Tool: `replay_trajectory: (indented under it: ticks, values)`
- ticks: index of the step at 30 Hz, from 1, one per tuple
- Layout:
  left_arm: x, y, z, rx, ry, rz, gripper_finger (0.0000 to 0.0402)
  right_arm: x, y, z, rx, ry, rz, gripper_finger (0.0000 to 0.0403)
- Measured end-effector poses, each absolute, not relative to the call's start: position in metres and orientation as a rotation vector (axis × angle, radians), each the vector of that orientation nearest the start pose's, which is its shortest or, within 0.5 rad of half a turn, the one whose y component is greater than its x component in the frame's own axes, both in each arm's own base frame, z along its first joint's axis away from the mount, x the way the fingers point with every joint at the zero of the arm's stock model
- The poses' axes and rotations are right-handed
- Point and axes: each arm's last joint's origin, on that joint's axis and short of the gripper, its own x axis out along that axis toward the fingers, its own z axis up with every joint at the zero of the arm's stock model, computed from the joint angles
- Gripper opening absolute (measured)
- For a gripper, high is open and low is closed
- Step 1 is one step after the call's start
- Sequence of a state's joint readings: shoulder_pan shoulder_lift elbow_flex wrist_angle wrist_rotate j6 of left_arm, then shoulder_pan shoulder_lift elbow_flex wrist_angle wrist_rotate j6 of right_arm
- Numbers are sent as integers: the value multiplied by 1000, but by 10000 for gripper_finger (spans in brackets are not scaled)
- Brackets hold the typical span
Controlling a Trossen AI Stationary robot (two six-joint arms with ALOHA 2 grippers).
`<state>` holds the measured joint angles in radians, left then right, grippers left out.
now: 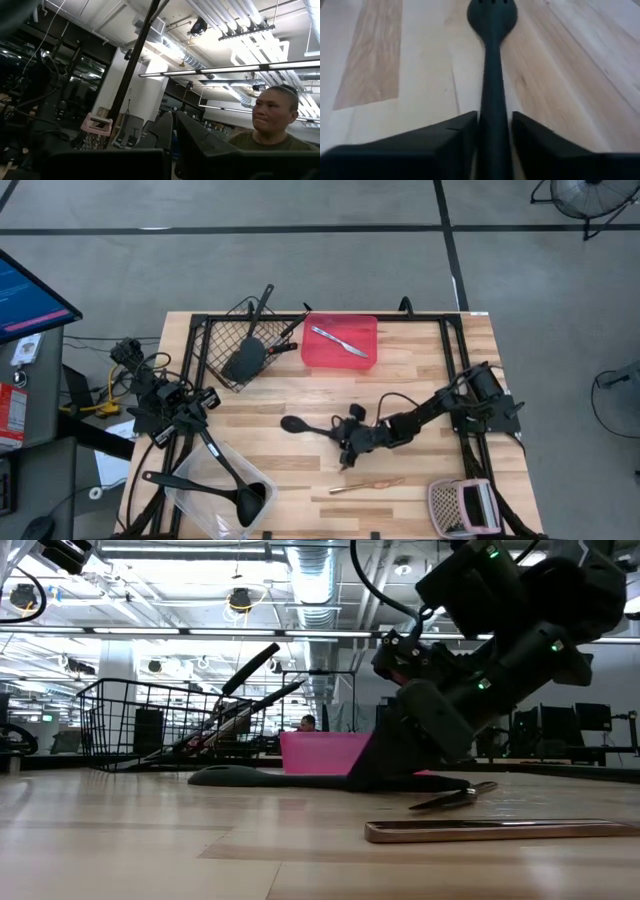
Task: Pick & Place Kitchen Items
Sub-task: Put the slotted spatula into the white bin
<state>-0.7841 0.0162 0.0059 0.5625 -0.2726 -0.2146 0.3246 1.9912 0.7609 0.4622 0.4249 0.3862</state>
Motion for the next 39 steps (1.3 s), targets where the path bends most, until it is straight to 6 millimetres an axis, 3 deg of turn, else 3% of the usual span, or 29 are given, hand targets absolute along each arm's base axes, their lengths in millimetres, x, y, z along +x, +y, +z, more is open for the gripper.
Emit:
replay_trajectory:
  ticks: [3, 12, 34, 39]
  values:
    - [64, -53, 215, -487, -429, -551, 8, 322, 89, 68, 75, 692, -212, 67]
    - [64, -53, 215, -487, -429, -551, 8, 328, 76, 69, 74, 683, -182, 67]
    - [64, -53, 215, -487, -429, -551, 8, 330, 76, 83, 79, 632, -176, 67]
    - [64, -53, 215, -487, -429, -551, 8, 339, 80, 92, 91, 589, -165, 67]
